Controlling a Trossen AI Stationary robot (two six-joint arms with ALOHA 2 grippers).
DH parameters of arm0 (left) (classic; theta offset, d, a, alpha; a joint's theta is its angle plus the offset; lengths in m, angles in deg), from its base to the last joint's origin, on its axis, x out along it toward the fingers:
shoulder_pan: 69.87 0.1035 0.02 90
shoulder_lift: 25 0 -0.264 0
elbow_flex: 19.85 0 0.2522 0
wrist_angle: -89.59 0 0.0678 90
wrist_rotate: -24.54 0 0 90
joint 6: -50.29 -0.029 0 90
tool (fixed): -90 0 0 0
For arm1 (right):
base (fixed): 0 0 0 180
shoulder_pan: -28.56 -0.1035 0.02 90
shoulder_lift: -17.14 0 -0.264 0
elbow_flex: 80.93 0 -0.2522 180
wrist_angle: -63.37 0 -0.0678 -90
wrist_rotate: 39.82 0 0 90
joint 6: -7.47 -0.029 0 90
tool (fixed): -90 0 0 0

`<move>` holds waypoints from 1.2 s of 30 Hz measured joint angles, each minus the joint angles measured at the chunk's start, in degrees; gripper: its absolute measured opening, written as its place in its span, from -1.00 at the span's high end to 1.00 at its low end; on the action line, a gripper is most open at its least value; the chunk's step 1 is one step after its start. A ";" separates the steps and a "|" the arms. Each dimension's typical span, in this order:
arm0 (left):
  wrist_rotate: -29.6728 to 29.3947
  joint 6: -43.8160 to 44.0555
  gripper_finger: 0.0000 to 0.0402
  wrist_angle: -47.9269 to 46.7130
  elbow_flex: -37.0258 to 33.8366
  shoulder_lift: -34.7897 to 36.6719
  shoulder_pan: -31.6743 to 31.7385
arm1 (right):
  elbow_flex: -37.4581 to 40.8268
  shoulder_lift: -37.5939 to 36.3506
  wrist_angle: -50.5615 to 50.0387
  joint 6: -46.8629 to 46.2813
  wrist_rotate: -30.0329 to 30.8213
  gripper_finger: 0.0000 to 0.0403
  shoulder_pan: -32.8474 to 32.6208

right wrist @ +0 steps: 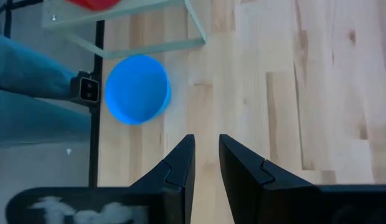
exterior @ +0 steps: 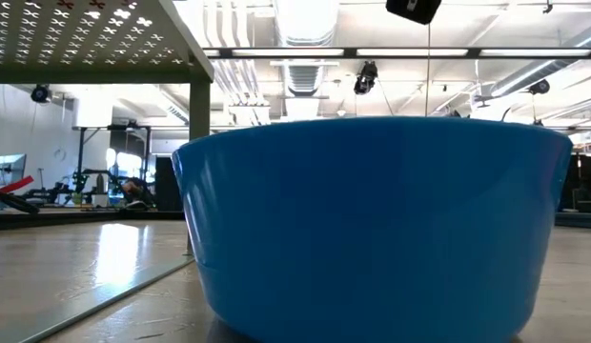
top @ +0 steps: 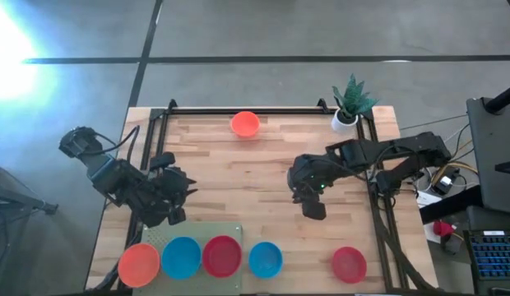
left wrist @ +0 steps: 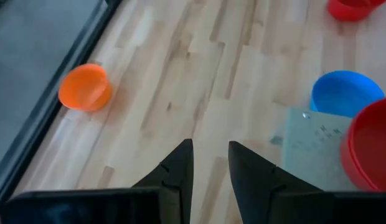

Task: Pick & Place Mini bowls
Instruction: Stack the blue bowl on the blue bowls on the shelf

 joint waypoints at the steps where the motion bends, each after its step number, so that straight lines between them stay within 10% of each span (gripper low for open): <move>1: -0.59 0.01 0.53 0.00 0.02 0.17 0.00 | 0.11 0.24 0.14 -0.42 -0.03 0.66 -0.25; 14: -4.20 -0.35 0.53 0.66 0.00 0.25 0.02 | 2.13 6.55 4.38 10.37 -0.14 0.66 -6.25; 36: -6.08 -9.19 0.53 0.60 0.02 0.32 0.00 | 2.87 27.01 22.83 -7.25 -0.22 0.66 -9.52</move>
